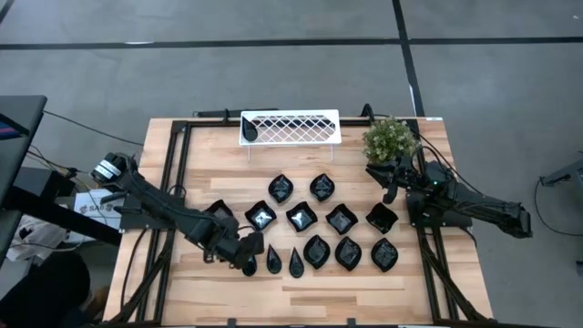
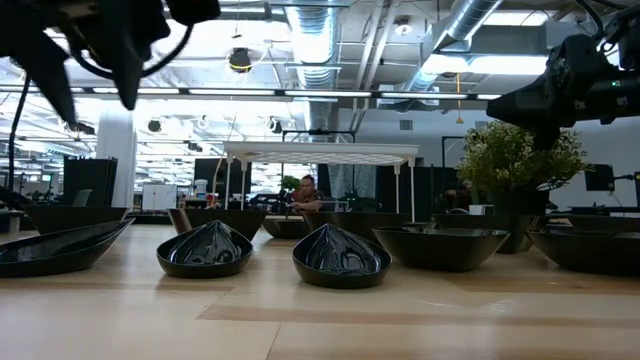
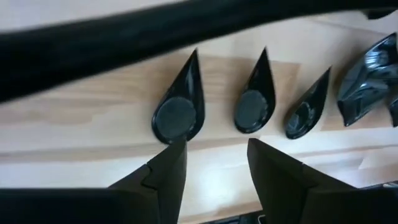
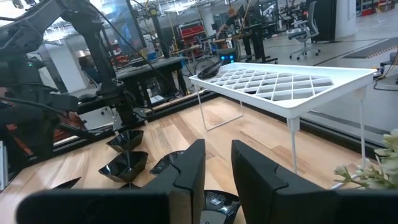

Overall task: Pick & Place Mini shaped plates
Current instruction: Stack the drop-shaped plate on top of the drop-shaped plate on the shelf

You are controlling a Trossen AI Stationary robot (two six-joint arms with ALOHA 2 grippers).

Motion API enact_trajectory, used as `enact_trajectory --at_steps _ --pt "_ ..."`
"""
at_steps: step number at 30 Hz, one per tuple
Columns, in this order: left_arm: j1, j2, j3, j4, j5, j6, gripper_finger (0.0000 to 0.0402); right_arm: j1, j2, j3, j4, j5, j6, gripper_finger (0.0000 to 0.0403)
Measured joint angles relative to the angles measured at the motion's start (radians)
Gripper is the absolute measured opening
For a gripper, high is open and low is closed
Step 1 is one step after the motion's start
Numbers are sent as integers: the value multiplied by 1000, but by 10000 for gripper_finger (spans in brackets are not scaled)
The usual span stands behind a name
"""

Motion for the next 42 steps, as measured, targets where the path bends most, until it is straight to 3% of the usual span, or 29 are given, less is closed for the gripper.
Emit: enact_trajectory --at_steps 21,42 --pt "10 195 0 8 98 -3 155 0 0 0 0 0 0 74" --pt "10 206 -85 130 98 27 154 0 0 0 0 0 0 74"
